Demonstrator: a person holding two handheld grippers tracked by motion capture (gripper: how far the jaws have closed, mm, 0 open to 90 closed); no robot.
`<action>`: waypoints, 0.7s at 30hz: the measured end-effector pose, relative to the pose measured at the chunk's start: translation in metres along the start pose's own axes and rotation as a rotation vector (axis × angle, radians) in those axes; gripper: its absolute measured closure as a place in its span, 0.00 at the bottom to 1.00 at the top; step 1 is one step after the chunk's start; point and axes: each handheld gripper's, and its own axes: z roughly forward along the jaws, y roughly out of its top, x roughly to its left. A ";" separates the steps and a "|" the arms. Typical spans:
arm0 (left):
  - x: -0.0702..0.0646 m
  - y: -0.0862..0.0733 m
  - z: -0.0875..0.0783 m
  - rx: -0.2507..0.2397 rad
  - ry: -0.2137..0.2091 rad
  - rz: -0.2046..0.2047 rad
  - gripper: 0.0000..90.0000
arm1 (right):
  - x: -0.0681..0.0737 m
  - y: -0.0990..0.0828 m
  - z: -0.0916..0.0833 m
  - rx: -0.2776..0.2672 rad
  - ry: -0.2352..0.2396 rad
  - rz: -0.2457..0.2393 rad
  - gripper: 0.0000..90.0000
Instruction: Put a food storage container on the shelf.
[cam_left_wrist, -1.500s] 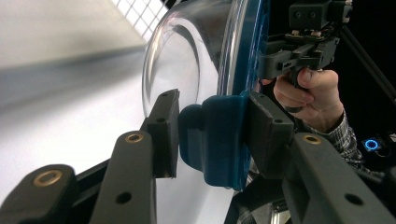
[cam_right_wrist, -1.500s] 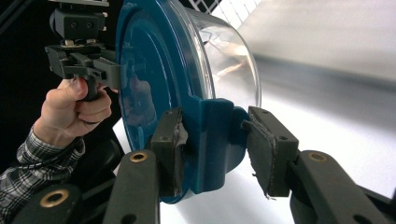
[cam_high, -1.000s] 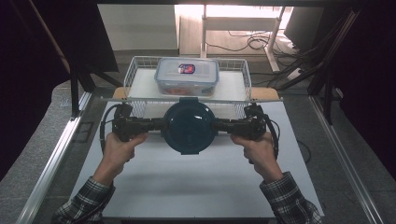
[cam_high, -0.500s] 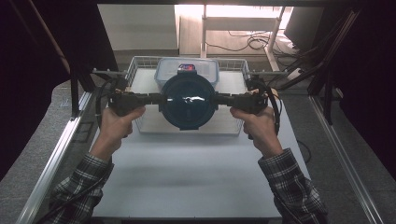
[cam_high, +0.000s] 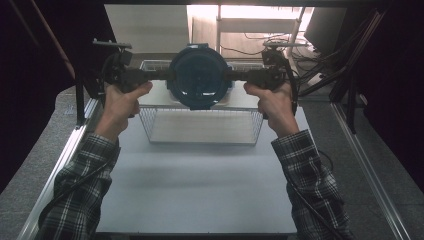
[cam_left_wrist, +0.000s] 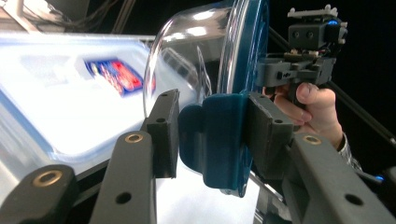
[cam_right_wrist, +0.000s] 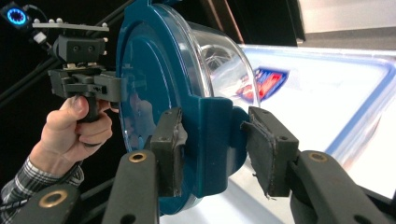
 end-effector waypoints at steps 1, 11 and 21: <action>0.001 0.004 0.001 -0.001 0.003 -0.001 0.65 | -0.001 0.003 0.001 -0.003 -0.002 0.003 0.63; 0.028 0.025 0.012 -0.025 -0.021 -0.052 0.65 | -0.021 0.023 0.012 -0.031 -0.010 0.051 0.63; 0.045 0.029 0.012 -0.051 -0.023 -0.083 0.64 | -0.028 0.031 0.025 -0.034 -0.028 0.054 0.61</action>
